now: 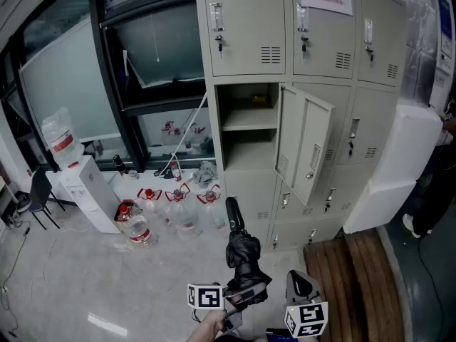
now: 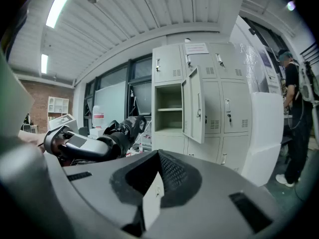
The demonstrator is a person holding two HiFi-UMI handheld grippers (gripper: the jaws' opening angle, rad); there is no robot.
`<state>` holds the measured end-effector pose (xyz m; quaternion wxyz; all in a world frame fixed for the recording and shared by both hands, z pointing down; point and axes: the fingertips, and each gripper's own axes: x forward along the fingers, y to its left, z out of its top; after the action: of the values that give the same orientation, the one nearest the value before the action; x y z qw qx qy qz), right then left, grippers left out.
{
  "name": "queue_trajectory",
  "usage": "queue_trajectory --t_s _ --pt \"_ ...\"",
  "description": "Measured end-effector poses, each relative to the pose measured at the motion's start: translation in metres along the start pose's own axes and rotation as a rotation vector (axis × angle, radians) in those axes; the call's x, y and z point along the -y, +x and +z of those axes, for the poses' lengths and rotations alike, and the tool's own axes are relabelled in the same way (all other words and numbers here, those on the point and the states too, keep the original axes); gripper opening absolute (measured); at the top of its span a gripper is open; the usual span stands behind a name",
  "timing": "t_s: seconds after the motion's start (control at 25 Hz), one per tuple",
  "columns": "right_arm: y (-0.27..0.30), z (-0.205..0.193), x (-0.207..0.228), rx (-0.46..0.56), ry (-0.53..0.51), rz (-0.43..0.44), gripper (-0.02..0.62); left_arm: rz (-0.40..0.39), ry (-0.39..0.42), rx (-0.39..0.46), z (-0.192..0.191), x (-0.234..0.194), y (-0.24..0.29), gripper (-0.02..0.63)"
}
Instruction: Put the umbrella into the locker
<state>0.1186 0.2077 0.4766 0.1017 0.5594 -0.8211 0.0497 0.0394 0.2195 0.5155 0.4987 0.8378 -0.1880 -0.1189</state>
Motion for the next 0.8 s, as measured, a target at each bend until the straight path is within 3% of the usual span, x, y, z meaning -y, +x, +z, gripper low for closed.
queue_trajectory --t_s 0.48,0.8 --pt "-0.016 -0.003 0.005 0.011 0.013 0.029 0.000 0.006 -0.019 -0.002 -0.022 0.010 0.003 0.275" --pt "0.010 -0.007 0.013 0.000 0.040 0.048 0.000 0.023 -0.026 -0.013 -0.008 -0.004 0.014 0.275"
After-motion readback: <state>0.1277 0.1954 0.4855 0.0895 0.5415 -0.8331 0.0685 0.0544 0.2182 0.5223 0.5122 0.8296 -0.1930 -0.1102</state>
